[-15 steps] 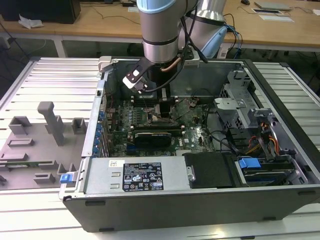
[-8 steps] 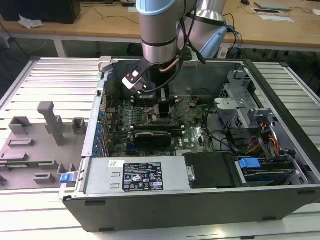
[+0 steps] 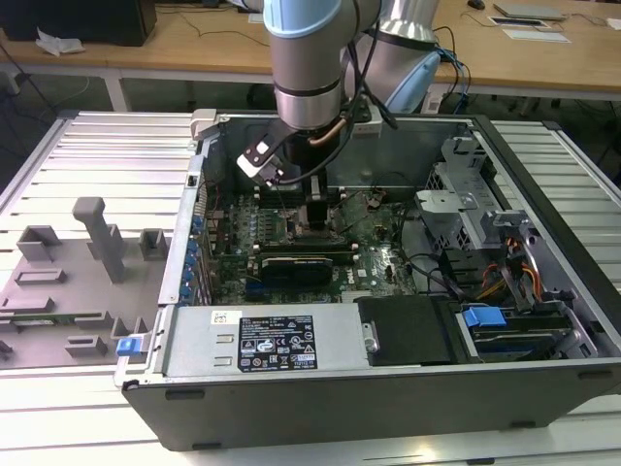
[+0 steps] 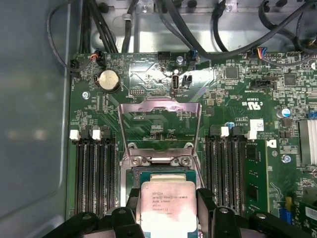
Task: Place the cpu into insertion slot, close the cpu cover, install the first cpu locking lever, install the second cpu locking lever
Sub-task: 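Place the cpu into insertion slot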
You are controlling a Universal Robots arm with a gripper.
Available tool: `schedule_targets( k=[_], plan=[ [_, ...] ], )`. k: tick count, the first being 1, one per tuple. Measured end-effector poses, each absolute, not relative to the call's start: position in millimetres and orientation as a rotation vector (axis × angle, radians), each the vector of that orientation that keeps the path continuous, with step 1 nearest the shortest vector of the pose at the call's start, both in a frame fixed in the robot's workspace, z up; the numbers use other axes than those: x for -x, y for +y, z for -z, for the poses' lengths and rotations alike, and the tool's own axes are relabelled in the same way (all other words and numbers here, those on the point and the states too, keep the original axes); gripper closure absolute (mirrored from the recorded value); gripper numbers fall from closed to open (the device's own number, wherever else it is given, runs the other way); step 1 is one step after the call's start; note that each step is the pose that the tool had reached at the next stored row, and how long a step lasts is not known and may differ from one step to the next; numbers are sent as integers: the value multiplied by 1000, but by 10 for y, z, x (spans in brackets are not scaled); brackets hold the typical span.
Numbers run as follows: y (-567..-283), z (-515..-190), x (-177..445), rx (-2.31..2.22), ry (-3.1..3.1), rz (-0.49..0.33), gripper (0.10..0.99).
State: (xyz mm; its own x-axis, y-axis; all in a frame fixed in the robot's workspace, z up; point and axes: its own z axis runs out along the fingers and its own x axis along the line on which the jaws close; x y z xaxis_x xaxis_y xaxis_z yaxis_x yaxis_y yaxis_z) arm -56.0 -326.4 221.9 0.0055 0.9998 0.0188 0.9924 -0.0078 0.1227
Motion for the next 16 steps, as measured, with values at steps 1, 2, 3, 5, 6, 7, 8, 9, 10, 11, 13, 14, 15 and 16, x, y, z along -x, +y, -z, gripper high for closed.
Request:
schedule_targets(
  k=[1, 2, 3, 5, 6, 7, 8, 9, 10, 11, 13, 14, 15, 16],
  plan=[
    [-3264, -2209, 560, -2174, 2159, -153, 545],
    [-3264, -2199, 560, -2174, 2159, -153, 545],
    [-3264, -2188, 560, -2174, 2159, -153, 545],
    [-3261, -2162, 561, -2174, 2159, -153, 545],
    [-3258, -2152, 562, -2174, 2160, -153, 545],
    [-3256, -2146, 564, -2175, 2159, -153, 545],
    [-3251, -2139, 568, -2174, 2160, -153, 545],
    [-3247, -2129, 573, -2174, 2160, -153, 545],
    [-3245, -2116, 575, -2174, 2160, -153, 545],
    [-3244, -2109, 576, -2174, 2160, -153, 545],
    [-3243, -2092, 577, -2174, 2160, -153, 545],
    [-3242, -2086, 577, -2174, 2160, -153, 545],
    [-3239, -2077, 578, -2175, 2160, -153, 545],
    [-3235, -2070, 578, -2175, 2160, -153, 545]
  ],
)
